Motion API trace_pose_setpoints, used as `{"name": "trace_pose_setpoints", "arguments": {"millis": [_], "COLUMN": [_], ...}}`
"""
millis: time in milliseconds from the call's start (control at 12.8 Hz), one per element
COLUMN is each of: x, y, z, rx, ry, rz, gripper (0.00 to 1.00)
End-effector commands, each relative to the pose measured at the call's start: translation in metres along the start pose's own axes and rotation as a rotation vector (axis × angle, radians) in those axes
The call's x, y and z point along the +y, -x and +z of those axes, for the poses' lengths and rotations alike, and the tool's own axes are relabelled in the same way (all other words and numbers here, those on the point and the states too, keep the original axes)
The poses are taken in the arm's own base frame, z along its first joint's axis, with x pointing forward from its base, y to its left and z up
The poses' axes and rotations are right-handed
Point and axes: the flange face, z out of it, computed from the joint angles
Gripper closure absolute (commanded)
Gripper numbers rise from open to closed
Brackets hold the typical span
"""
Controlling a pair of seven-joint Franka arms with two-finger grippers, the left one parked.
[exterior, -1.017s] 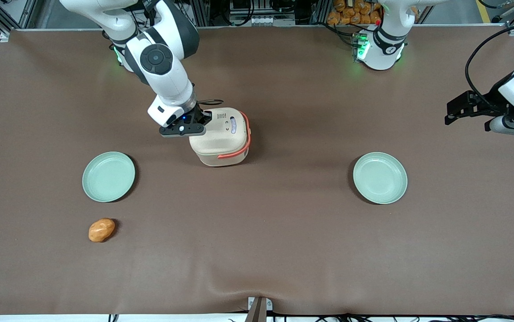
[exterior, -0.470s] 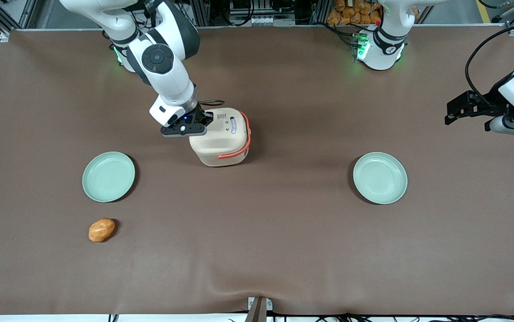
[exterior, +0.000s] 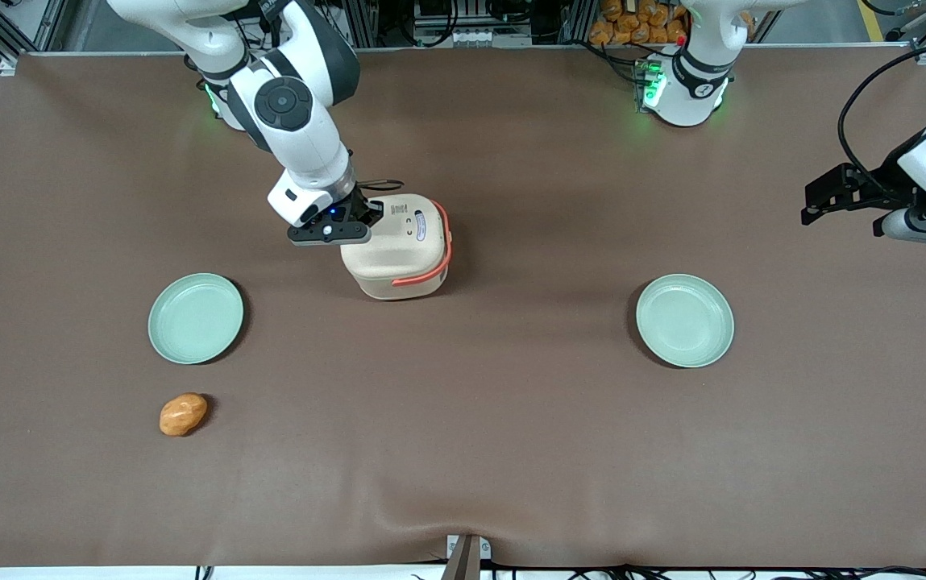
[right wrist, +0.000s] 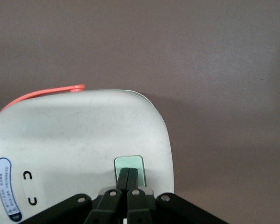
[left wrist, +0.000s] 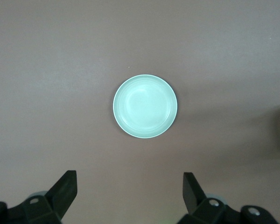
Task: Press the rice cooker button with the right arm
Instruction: 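Lower the closed right gripper onto the rice cooker's lid button, then lift the right gripper away as the lid pops open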
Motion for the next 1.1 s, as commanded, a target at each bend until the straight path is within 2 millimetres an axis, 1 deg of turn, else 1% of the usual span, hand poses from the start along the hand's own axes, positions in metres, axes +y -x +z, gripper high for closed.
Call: {"name": "trace_pose_setpoints", "arguments": {"millis": [0, 78, 157, 313, 391, 470, 548, 626, 704, 783, 861, 1017], "x": [-0.006, -0.005, 0.0, 0.019, 0.031, 0.05, 0.074, 0.096, 0.114, 0.14, 0.166, 0.214], "y": [-0.018, -0.022, -0.03, -0.044, -0.049, -0.057, -0.065, -0.071, -0.076, -0.081, -0.085, -0.088], "z": [-0.056, -0.075, -0.095, -0.138, -0.158, -0.177, -0.196, -0.213, -0.227, -0.239, -0.246, -0.258], "rx": [-0.003, -0.007, -0.02, -0.048, -0.047, -0.044, -0.041, -0.038, -0.033, -0.029, -0.034, -0.025], "ry": [0.013, 0.01, 0.002, -0.018, -0.021, -0.02, -0.019, -0.019, -0.019, -0.021, -0.019, -0.019], "rz": [0.032, 0.036, 0.057, 0.089, 0.081, 0.074, 0.064, 0.03, -0.001, 0.001, 0.005, -0.043], "gripper": [1.0, 1.0, 1.0, 1.0, 0.95, 0.8, 0.63, 0.31, 0.02, 0.0, 0.0, 0.0]}}
